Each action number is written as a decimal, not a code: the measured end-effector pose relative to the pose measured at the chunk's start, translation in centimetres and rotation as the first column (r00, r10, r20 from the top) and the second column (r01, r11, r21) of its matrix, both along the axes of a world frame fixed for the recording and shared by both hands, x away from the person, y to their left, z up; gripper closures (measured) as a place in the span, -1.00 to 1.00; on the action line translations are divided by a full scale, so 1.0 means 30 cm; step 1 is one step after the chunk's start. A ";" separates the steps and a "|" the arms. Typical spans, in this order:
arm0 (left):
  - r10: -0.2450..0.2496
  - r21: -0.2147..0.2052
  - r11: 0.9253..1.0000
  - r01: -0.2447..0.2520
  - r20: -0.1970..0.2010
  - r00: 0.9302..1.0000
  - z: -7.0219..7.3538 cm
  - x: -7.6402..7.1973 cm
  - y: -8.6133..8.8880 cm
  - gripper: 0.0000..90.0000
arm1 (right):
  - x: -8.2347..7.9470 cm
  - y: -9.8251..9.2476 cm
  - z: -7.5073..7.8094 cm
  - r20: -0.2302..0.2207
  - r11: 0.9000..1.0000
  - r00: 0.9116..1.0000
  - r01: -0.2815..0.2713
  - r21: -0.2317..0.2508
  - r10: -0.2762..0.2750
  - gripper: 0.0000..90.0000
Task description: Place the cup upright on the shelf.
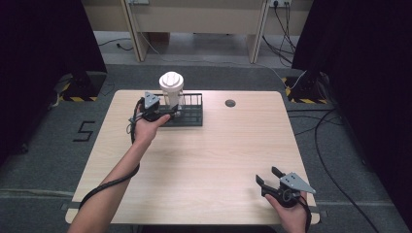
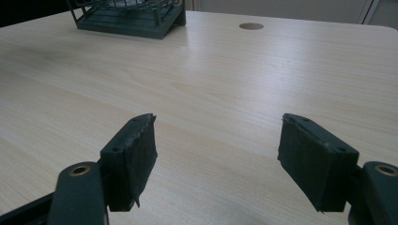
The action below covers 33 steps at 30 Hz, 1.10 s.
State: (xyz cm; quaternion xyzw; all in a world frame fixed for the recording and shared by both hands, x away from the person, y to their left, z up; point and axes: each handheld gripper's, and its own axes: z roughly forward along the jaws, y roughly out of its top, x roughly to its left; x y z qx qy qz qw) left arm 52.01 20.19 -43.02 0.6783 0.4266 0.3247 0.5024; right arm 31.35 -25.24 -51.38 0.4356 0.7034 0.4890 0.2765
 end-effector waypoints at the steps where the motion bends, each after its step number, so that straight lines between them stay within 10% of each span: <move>1: -0.002 0.002 1.000 0.002 0.000 1.000 -0.002 -0.012 0.005 -0.68 | 0.000 0.000 0.000 0.000 1.000 1.000 0.000 0.000 0.000 -0.37; 33: -0.026 0.013 1.000 0.026 -0.008 1.000 -0.116 -0.383 0.147 -0.68 | 0.000 0.001 0.000 0.003 1.000 1.000 0.004 -0.009 -0.004 -0.37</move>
